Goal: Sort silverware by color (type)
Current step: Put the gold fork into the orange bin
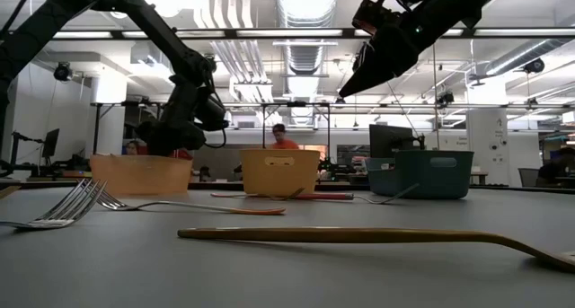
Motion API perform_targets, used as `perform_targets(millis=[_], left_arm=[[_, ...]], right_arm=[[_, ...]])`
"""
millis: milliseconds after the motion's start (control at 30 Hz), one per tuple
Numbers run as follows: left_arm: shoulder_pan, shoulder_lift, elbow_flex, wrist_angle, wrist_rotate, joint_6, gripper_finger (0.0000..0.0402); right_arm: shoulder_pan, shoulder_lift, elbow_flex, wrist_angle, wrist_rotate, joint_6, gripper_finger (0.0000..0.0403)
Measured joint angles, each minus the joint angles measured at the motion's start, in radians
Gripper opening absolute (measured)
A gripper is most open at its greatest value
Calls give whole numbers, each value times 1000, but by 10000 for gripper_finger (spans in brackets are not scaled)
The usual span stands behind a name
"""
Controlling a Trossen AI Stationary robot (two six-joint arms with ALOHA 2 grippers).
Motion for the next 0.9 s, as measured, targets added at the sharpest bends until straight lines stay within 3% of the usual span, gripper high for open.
perform_targets(millis=[900], left_arm=[[0,0,0,36,-4,-19,10]], right_arm=[[0,0,0,-3,0,-1,116]])
